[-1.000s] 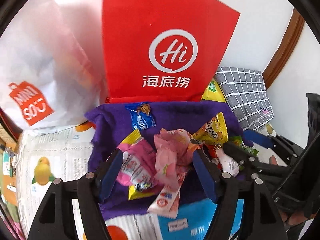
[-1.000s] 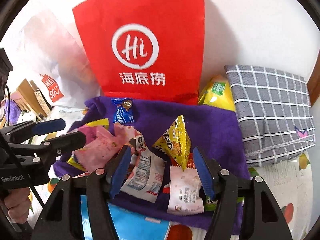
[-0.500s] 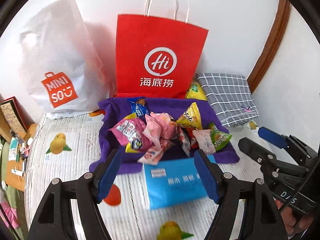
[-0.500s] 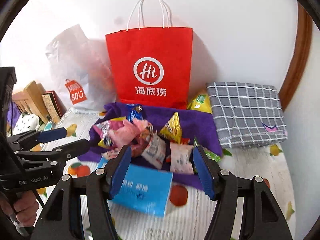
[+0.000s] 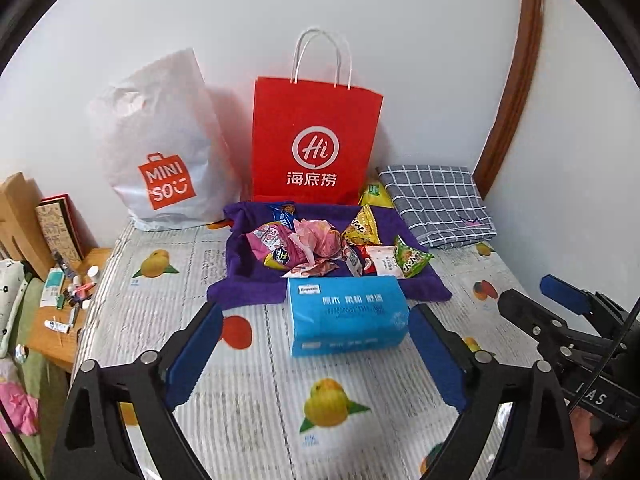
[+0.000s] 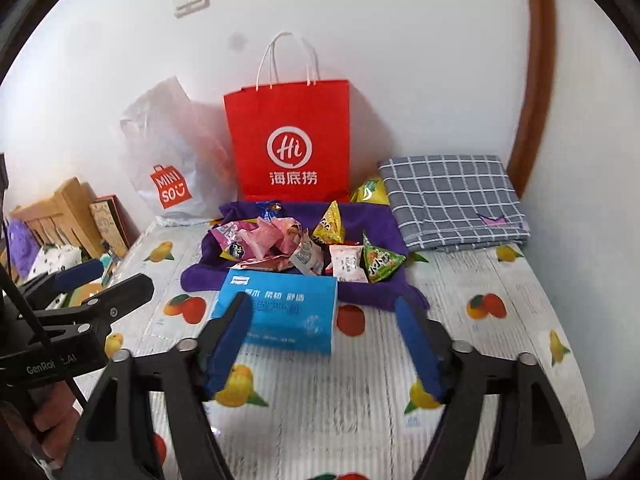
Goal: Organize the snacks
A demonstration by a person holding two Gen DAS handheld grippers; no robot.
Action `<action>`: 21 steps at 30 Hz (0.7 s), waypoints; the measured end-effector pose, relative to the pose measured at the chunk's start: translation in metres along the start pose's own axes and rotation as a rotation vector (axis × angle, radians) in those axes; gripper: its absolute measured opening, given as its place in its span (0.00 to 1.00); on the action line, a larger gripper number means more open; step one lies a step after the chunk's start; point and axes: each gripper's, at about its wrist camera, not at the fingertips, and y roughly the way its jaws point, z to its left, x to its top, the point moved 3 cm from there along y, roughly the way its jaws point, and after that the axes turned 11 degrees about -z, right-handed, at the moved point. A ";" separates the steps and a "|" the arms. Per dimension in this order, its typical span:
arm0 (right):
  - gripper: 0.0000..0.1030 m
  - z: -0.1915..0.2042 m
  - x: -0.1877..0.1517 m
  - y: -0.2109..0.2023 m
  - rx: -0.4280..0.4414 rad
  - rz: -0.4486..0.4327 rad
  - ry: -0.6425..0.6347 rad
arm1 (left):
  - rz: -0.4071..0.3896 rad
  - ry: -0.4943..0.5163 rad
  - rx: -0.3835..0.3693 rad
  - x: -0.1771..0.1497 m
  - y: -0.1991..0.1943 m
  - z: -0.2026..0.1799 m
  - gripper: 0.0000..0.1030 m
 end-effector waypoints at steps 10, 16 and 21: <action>0.92 -0.014 -0.031 -0.049 -0.083 -0.037 0.025 | -0.059 0.042 0.050 -0.027 -0.049 -0.016 0.98; 0.94 -0.023 -0.043 -0.073 -0.105 -0.064 0.037 | -0.076 0.048 0.067 -0.037 -0.070 -0.024 0.98; 0.94 -0.025 -0.045 -0.088 -0.107 -0.087 0.030 | -0.090 0.062 0.069 -0.039 -0.080 -0.031 0.98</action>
